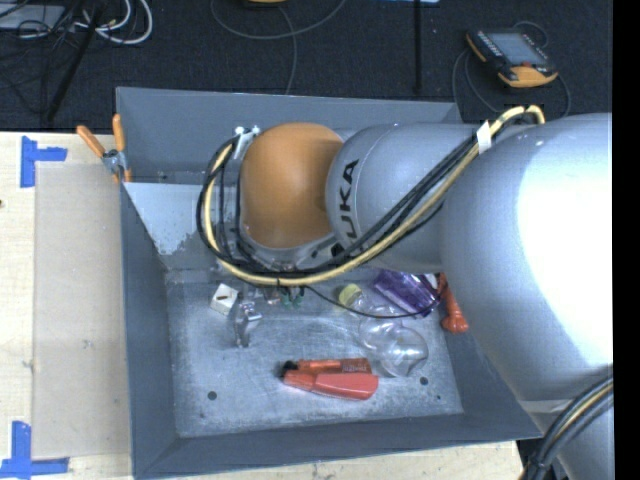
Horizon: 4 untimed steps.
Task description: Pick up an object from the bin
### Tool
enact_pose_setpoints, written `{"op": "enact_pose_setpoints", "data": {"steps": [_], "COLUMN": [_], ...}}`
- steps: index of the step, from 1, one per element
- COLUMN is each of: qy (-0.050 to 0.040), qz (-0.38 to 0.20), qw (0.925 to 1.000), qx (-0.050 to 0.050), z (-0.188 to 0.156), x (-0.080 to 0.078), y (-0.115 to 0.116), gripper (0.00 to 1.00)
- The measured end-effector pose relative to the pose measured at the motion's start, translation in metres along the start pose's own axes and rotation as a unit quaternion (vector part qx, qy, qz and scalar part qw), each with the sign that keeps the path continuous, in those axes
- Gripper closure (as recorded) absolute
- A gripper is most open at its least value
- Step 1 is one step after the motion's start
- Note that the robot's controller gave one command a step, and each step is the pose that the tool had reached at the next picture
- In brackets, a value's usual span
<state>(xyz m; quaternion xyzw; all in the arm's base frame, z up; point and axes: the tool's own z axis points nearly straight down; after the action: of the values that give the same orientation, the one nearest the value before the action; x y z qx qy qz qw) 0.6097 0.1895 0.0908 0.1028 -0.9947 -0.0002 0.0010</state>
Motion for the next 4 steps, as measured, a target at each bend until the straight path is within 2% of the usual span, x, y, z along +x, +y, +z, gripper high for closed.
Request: {"op": "enact_pose_setpoints", "data": {"steps": [1, 2, 3, 4], "qy": [-0.0020, -0.0014, -0.0087, -0.0093], "qz": [-0.044, -0.080, -0.097, -0.110], "qw": [0.9990, 0.9968, 0.9953, 0.9939], "qx": [0.000, 0.000, 0.000, 0.000], "z": [-0.009, 0.021, 0.017, 0.017], "x": [-0.008, -0.007, -0.012, -0.012], "y": [-0.018, -0.012, -0.010, -0.010], "gripper": [0.00, 0.00, 1.00, 1.00]}}
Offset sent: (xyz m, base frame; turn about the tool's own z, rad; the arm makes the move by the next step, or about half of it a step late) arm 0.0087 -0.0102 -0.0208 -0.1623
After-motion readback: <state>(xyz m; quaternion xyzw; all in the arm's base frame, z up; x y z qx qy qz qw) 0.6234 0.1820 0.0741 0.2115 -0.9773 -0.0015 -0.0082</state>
